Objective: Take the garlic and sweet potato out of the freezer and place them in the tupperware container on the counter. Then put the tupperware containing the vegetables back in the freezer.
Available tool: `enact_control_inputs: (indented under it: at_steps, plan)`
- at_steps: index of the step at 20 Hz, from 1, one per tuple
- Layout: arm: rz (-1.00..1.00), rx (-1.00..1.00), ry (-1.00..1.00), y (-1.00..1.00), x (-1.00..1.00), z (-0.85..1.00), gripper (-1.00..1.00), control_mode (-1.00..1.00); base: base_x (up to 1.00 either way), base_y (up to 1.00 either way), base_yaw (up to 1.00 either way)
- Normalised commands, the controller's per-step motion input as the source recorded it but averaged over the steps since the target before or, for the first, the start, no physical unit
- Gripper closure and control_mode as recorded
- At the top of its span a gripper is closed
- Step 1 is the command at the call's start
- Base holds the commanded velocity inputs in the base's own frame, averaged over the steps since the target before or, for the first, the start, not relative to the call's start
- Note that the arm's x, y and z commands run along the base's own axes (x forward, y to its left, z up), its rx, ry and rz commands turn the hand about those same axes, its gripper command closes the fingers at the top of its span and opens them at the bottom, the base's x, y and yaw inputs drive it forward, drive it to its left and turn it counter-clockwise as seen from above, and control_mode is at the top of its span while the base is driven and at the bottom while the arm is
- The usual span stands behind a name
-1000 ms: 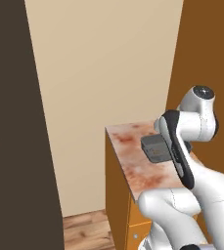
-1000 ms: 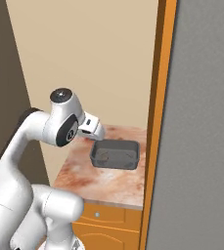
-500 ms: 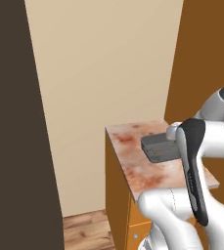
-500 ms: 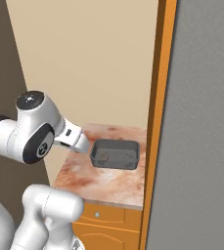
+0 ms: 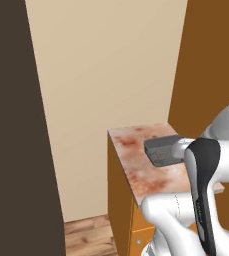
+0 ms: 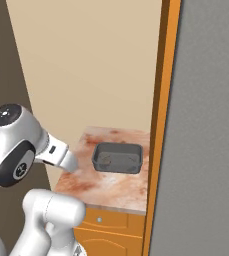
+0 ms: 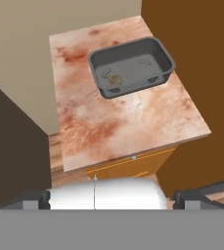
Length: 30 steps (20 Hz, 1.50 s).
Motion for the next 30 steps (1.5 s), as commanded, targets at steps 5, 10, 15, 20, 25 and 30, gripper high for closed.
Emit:
enact_control_inputs:
  at_steps: [5,10,15,20,25,30]
  plan:
    - [0.0,0.0,0.08,0.19,-0.11,0.0,-1.0,-1.0,0.0,0.0,0.0]
    - [0.0,0.0,0.02,0.05,-0.01,0.0,-1.0,1.0,-0.39,0.16,0.0]
    - [0.0,0.0,0.0,0.0,0.0,0.0,-1.0,1.0,-1.0,0.09,0.0]
    - [0.0,0.0,0.0,0.0,0.0,0.0,-1.0,1.0,-1.0,0.0,-0.02]
    - [0.0,0.0,0.0,0.0,0.0,0.0,-1.0,1.0,-1.0,-0.06,-0.05]
    - [0.0,0.0,0.0,0.0,0.0,0.0,-1.0,1.0,-0.53,-0.69,-0.03]
